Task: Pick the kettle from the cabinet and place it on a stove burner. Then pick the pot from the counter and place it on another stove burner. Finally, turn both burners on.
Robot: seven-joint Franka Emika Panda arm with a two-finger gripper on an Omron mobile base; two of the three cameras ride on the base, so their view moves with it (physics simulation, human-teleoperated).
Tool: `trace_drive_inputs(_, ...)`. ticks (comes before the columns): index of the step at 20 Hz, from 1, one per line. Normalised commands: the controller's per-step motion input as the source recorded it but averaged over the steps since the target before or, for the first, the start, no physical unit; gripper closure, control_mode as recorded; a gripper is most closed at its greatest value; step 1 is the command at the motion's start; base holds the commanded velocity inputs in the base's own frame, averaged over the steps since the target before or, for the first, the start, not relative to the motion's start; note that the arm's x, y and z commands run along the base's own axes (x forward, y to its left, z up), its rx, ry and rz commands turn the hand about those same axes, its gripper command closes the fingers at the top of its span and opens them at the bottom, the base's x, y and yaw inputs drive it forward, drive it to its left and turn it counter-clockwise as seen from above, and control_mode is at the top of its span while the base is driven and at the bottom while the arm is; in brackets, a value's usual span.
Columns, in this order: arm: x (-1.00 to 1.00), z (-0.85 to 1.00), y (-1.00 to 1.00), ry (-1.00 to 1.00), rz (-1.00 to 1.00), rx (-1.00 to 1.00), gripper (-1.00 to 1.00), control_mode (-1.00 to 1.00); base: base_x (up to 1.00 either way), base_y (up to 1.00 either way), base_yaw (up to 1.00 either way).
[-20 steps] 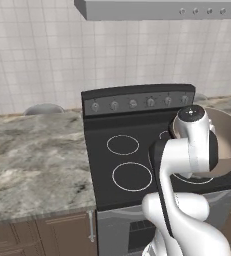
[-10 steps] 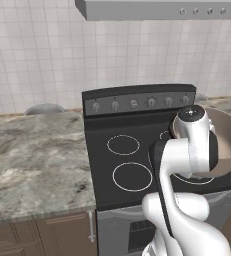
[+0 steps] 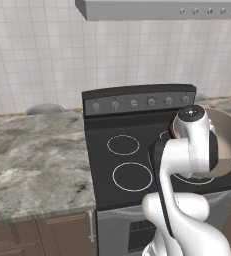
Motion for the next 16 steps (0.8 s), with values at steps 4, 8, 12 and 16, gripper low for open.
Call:
trace_drive_inputs(4,0.00,0.00,0.00,0.00,0.00,0.00,1.00,-1.00,0.00,0.00,0.00)
trace_drive_inputs(8,0.00,0.00,0.00,0.00,0.00,0.00,1.00,-1.00,0.00,0.00,0.00)
trace_drive_inputs(12,-0.08,0.08,0.03,-0.08,0.00,0.00,1.00,-1.00,0.00,0.00,0.00)
trace_drive_inputs(16,-0.12,0.27,0.12,-0.12,-0.02,-0.03,1.00,-1.00,0.00,0.00,0.00)
